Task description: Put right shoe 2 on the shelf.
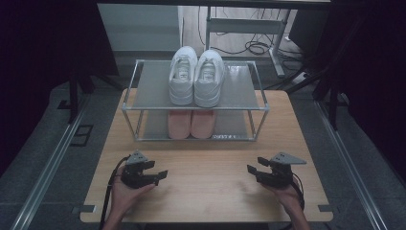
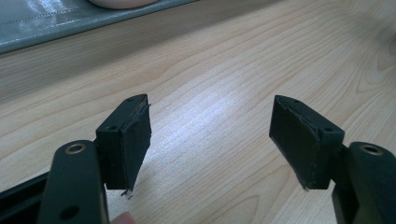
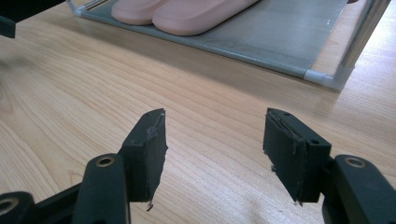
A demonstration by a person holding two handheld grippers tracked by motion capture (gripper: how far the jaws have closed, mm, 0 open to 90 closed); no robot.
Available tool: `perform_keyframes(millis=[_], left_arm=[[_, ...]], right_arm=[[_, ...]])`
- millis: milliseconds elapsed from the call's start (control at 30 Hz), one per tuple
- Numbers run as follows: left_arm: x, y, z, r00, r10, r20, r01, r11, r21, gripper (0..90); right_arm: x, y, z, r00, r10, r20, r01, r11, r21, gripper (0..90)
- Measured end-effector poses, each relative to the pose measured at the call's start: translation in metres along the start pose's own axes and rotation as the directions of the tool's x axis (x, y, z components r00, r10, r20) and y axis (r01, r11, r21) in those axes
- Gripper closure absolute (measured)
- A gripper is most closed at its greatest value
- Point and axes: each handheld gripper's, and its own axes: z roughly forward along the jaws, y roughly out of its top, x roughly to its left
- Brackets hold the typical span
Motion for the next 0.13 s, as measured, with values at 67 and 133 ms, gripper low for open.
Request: perform_keyframes(millis=[67,133], left_arm=[[0.0004,-0.0001,-0.0004,1.0,-0.002,-0.004,0.002,1.0,0.0,29.8],[0.0008,0.0001,-0.0008,1.0,-0.004,-0.008,0.004,1.0,-0.003,29.8]], right_arm=[[-0.0002,0.0,-0.0001,1.0,0.003,-0.002,-0.003,1.0,-0.003,39.3],[-0.0005,0.0,-0.0002,1.0,-0.002,-0.003,0.002,1.0,-0.009,39.0]])
